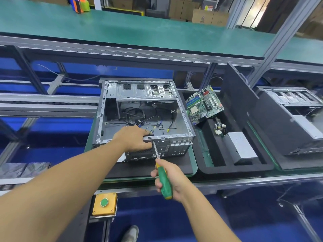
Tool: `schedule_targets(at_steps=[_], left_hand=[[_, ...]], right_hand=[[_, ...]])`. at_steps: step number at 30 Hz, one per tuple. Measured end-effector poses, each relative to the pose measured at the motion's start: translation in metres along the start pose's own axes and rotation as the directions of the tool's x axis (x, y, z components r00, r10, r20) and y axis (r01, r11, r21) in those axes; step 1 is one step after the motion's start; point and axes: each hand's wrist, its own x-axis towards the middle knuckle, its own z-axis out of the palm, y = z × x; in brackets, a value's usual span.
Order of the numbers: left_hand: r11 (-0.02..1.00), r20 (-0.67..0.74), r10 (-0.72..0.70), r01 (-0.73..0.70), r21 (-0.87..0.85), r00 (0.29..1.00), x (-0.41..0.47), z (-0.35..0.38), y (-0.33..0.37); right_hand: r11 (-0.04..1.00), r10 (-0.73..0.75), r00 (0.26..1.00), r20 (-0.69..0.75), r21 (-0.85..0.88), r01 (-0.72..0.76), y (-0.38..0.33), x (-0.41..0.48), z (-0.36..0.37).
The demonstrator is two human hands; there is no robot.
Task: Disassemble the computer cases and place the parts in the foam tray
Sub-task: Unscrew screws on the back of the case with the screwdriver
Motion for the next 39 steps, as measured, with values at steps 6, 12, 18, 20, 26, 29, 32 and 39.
schedule_targets(at_steps=[6,12,18,20,26,29,32,39], left_hand=[[1.000,0.010,0.002,-0.002,0.004,1.000,0.000,-0.003,0.002],[1.000,0.010,-0.008,0.008,0.001,1.000,0.001,-0.001,0.001],[1.000,0.015,-0.014,0.014,0.000,1.000,0.000,-0.001,0.001],[1.000,0.017,-0.021,0.021,-0.004,1.000,-0.001,-0.002,0.001],[1.000,0.020,-0.019,0.019,-0.003,1.000,-0.001,-0.005,0.002],[1.000,0.019,-0.024,0.024,-0.005,1.000,-0.001,-0.005,0.003],[1.000,0.020,-0.027,0.027,0.001,0.999,-0.001,-0.004,0.003],[1.000,0.011,-0.019,0.019,0.001,1.000,-0.001,-0.004,0.002]], right_hand=[[0.987,0.129,0.976,0.174,0.072,-0.143,-0.014,-0.009,-0.013],[0.999,-0.018,1.000,0.022,0.044,0.017,0.003,-0.011,0.000],[0.993,0.043,0.999,0.013,0.108,-0.044,0.006,-0.006,0.001],[0.973,0.125,0.982,0.141,0.175,-0.149,-0.004,-0.010,-0.003],[0.986,0.075,0.992,0.098,0.139,-0.089,-0.006,-0.014,-0.005],[0.999,-0.014,0.997,-0.070,0.030,0.016,0.003,-0.012,-0.001],[0.999,-0.032,0.994,-0.103,-0.003,0.032,0.005,-0.008,0.001],[0.985,0.106,0.988,0.110,0.124,-0.119,-0.004,-0.011,-0.009]])
